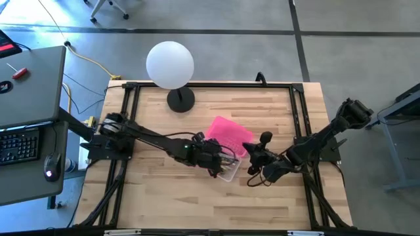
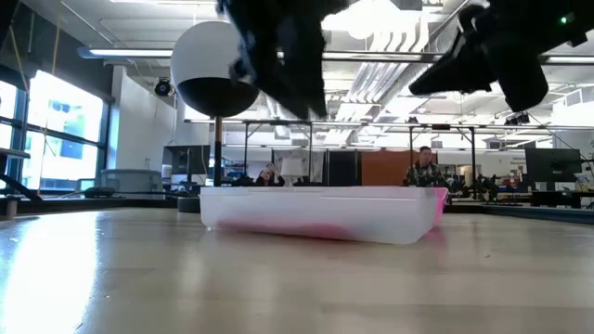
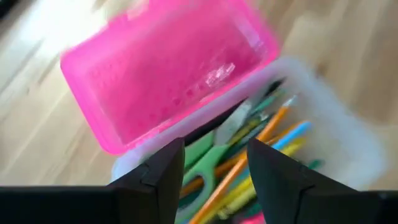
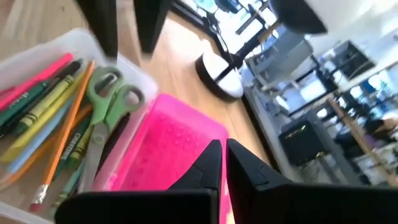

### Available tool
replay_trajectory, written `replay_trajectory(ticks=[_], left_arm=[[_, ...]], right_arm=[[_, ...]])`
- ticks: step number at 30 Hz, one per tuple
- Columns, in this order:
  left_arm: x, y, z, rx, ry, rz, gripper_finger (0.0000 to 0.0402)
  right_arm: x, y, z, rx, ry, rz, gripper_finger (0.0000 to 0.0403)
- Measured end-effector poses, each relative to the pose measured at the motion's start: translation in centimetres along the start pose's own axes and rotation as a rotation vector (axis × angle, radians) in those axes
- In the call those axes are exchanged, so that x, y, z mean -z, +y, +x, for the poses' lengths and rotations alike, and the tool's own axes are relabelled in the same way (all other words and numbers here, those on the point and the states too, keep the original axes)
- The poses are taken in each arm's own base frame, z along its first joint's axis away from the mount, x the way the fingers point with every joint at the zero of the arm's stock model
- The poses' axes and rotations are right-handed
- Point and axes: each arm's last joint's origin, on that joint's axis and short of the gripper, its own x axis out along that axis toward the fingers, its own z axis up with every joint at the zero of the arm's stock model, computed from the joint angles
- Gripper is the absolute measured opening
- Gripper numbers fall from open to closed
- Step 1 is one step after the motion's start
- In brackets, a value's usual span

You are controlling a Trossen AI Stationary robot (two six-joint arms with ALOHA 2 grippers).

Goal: Pick & place school supplies into a supply box
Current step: Close the pink supply box

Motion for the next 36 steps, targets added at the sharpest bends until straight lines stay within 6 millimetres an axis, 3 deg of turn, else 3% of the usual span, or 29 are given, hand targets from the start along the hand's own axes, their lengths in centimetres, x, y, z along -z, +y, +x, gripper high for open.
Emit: replay_trajectory(ticks=[5, 13, 18, 26, 32, 36], left_arm=[[0.2, 0.2, -3.6, 0.071, 0.025, 0.011, 0.0207], [3.7, -2.5, -6.1, 0.189, 0.16, 0.071, 0.0207], [6.4, -2.9, -5.4, 0.138, 0.204, 0.007, 0.0207], [10.2, -2.1, -2.4, 0.111, 0.257, -0.056, 0.0207], [10.4, -2.2, -2.2, 0.127, 0.24, -0.046, 0.0207], [10.1, -2.4, -2.1, 0.133, 0.199, -0.022, 0.0207]], right_arm=[[1.2, 0.0, -0.1, -0.043, 0.079, 0.181, 0.0], [4.4, -1.2, 0.3, 0.031, 0.334, 0.517, 0.0], [5.4, -2.2, 1.2, 0.072, 0.471, 0.6, 0.0], [6.2, -4.8, 3.1, 0.08, 0.611, 0.541, 0.0], [6.0, -8.8, 2.8, 0.047, 0.593, 0.577, 0.0], [8.5, -10.0, 2.6, -0.043, 0.531, 0.744, 0.0]])
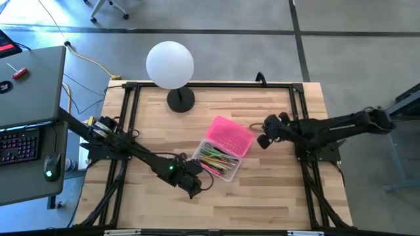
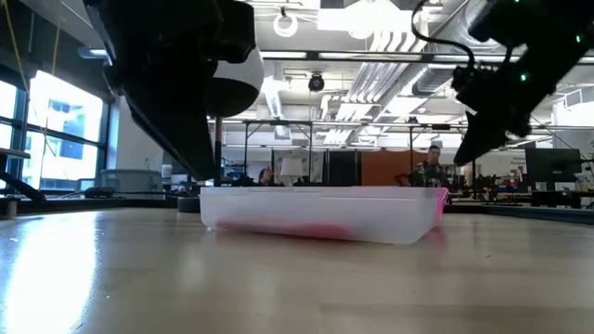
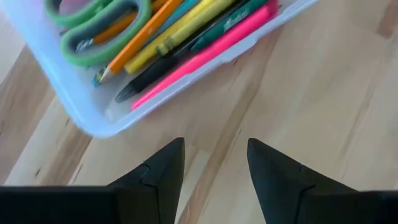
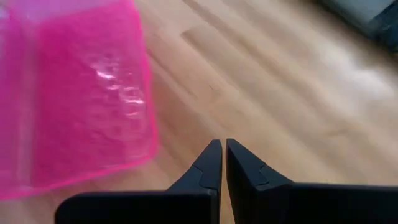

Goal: Pick & place school supplies into a supply box
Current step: Close the pink supply box

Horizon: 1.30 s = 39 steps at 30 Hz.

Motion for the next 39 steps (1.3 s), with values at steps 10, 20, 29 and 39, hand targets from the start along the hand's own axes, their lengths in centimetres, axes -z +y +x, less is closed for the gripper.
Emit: replay_trajectory(ticks=[10, 20, 29, 39], left_arm=[[-0.3, 0.2, 0.4, -0.006, -0.039, -0.001, 0.0207], [0.0, 3.1, 3.5, -0.002, 0.008, -0.08, 0.0207], [-0.1, 3.7, 3.9, -0.009, 0.014, -0.068, 0.0207], [-0.8, 4.4, 4.3, -0.018, 0.022, -0.066, 0.0207]], right_arm=[[4.8, -2.5, 4.3, -0.223, -0.076, 0.315, 0.0], [4.7, -2.1, 6.0, -0.137, 0.002, 0.283, 0.0], [4.2, -0.7, 8.0, -0.223, -0.041, 0.275, 0.0], [2.6, 0.2, 7.6, -0.37, -0.173, 0.202, 0.0]])
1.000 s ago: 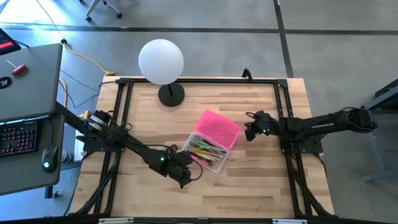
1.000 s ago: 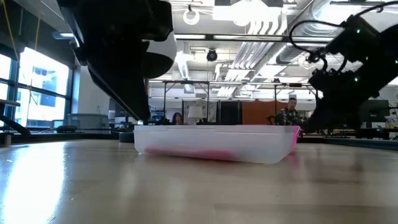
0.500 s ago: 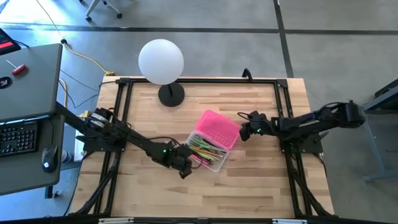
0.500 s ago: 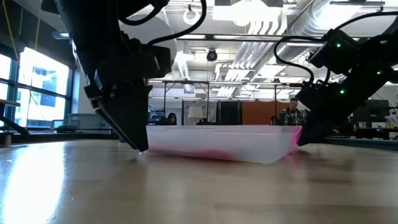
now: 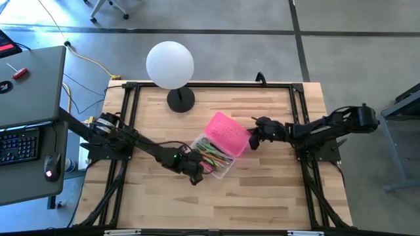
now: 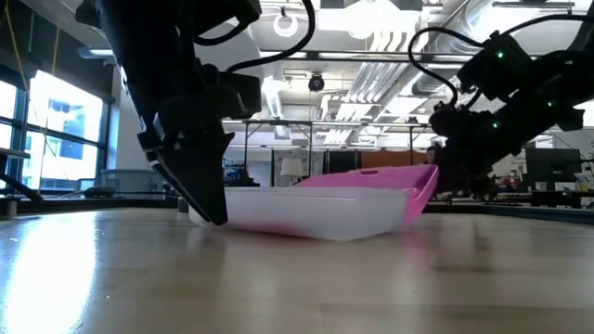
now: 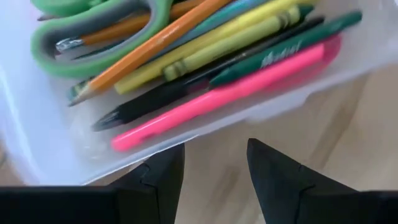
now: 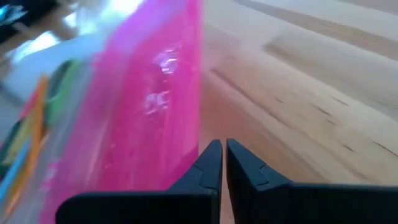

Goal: Pick & place school supplies into a supply box
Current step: Close the pink supply box

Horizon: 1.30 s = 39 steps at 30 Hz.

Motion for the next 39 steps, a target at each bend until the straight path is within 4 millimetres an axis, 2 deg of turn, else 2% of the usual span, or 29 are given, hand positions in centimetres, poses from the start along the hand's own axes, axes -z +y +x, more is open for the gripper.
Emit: replay_trajectory(ticks=[10, 16, 21, 29, 34, 39], left_arm=[[-1.1, 1.0, 0.5, -0.017, -0.006, -0.016, 0.0207], [-1.3, 1.2, 0.5, -0.031, -0.029, -0.021, 0.0207], [-1.9, 1.0, 0.5, -0.041, -0.113, -0.044, 0.0207], [-2.1, 1.0, 0.5, -0.028, -0.12, -0.052, 0.0207], [-2.6, 0.7, -1.7, 0.022, -0.152, -0.076, 0.0207], [-2.3, -0.3, -6.8, 0.082, -0.24, -0.058, 0.0207]], right_arm=[[-2.5, 2.2, 0.5, -0.123, 0.003, -0.096, 0.0], [-3.7, 4.4, 0.5, -0.179, -0.013, -0.167, 0.0], [-3.6, 6.3, 0.1, -0.241, -0.009, -0.206, 0.0], [-2.7, 8.8, -0.8, -0.286, -0.024, -0.227, 0.0], [-2.3, 9.7, -1.3, -0.313, -0.022, -0.198, 0.0], [-1.8, 10.1, -1.6, -0.27, -0.048, -0.19, 0.0]])
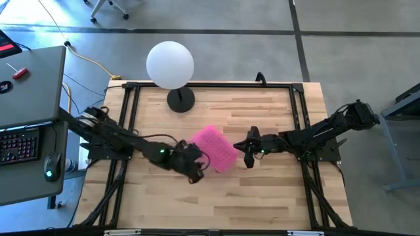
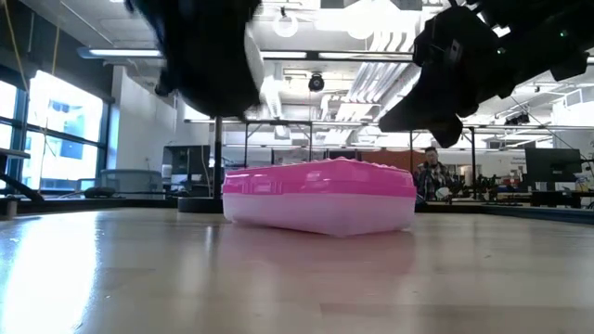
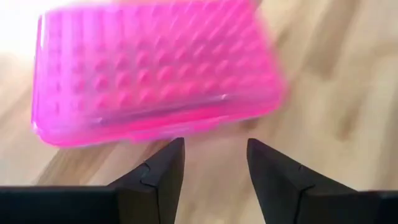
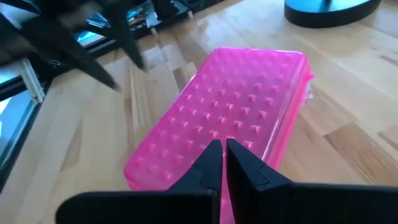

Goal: Pick & place school supplies into a supply box
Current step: Close the pink supply box

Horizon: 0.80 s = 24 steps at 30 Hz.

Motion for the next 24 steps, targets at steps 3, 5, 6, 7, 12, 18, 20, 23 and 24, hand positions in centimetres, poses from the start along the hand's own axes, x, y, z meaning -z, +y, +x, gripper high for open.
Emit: replay_trajectory(ticks=[3, 5, 6, 7, 12, 18, 20, 23, 24], left_arm=[[-0.4, -0.4, -3.3, 0.02, -0.091, 0.007, 0.0207], [-0.6, -0.3, -4.9, 0.008, -0.167, 0.002, 0.0207], [-0.8, -0.1, -5.4, -0.009, -0.195, 0.0, 0.0207], [-0.9, 0.2, -5.7, -0.038, -0.214, 0.001, 0.0207], [-2.0, 1.8, -5.0, -0.132, -0.236, -0.028, 0.0207], [-2.6, 3.8, 0.0, -0.156, -0.077, -0.085, 0.0207], [-2.2, 4.5, 1.4, -0.169, -0.007, -0.096, 0.0207], [-1.7, 4.9, 3.4, -0.19, 0.06, -0.103, 0.0207], [-1.4, 5.0, 3.6, -0.205, 0.084, -0.095, 0.0207]], right_arm=[[0.1, 0.2, 0.2, 0.004, -0.018, -0.001, 0.0], [0.0, 0.3, 0.4, -0.009, -0.038, 0.011, 0.0], [0.2, 0.3, 0.7, -0.015, -0.032, 0.011, 0.0], [0.2, 0.5, 1.1, -0.028, -0.027, 0.012, 0.0], [0.2, 2.4, 3.7, -0.065, 0.017, -0.054, 0.0], [-0.1, 4.8, 6.7, -0.03, 0.14, -0.21, 0.0], [-0.1, 5.4, 7.1, 0.005, 0.19, -0.243, 0.0], [0.0, 6.2, 6.9, 0.028, 0.237, -0.276, 0.0], [0.0, 6.4, 6.9, 0.022, 0.242, -0.279, 0.0]])
